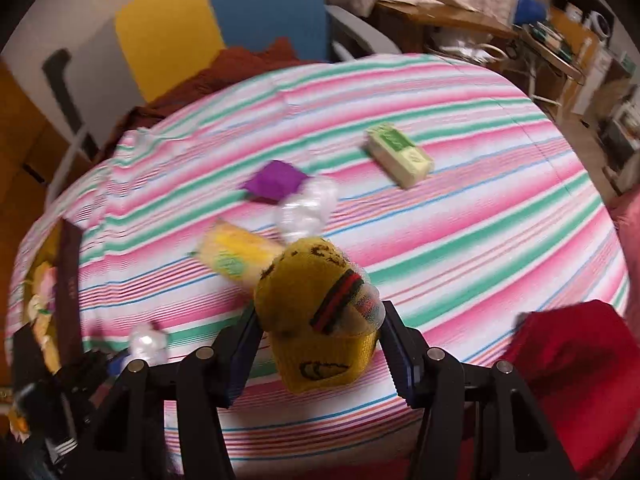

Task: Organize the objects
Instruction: 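Carry the plastic bag and yellow pouch into the gold tray and open both tools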

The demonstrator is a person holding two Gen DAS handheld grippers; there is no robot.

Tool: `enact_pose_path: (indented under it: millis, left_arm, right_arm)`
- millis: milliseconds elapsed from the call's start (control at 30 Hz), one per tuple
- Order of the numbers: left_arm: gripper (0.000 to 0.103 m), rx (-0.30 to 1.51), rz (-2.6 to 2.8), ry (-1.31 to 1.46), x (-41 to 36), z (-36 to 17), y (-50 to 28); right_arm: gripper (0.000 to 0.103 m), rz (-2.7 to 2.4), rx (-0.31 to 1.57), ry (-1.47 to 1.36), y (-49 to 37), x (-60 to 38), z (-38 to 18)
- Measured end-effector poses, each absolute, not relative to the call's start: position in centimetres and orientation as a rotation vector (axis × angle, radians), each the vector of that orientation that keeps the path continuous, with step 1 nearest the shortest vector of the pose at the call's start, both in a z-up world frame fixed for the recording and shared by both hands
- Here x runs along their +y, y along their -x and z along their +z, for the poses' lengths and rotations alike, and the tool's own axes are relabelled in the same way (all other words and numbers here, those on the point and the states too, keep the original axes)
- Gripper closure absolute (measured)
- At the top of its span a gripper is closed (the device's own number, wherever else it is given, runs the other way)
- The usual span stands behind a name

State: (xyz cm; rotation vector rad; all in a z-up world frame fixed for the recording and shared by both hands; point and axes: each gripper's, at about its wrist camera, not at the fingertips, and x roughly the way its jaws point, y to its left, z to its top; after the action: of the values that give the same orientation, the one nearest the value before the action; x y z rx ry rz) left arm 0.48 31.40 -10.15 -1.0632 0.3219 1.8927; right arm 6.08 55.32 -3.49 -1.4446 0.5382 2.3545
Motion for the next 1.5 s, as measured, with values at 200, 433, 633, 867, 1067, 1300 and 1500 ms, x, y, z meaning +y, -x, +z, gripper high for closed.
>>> enact_pose_path:
  millis: [200,433,633,867,1067,1300,1500]
  left_arm:
    - [0.069,0.353,1.943,1.074,30.5,-9.7,-0.6]
    - [0.069,0.391,1.982,1.067,29.9,-10.0,-0.6]
    - [0.068,0.396,2.004,1.043,30.0,-10.2,-0.8]
    - [0.067,0.379,2.012,1.035,29.9,-10.4,-0.7]
    - [0.067,0.359,2.008,1.035,29.8,-10.5,-0.6]
    - [0.067,0.331,1.998,1.038,29.7,-10.6,-0.4]
    - [0.067,0.327,1.994,1.033,29.6,-10.6,-0.4]
  right_arm:
    - [0.045,2.456,0.476,1.432,-4.6,50.6,-3.7]
    - [0.044,2.445,0.409,1.572,-3.0,47.7,-5.7]
    - [0.044,2.405,0.306,1.792,-1.4,45.5,-7.9]
    - [0.042,2.331,0.235,1.906,-0.7,44.8,-9.4]
    - [0.041,2.229,0.162,2.023,-0.1,44.3,-11.0]
    - [0.037,2.201,0.203,2.050,0.2,44.4,-11.4]
    - [0.044,2.207,0.195,2.038,0.2,44.1,-11.1]
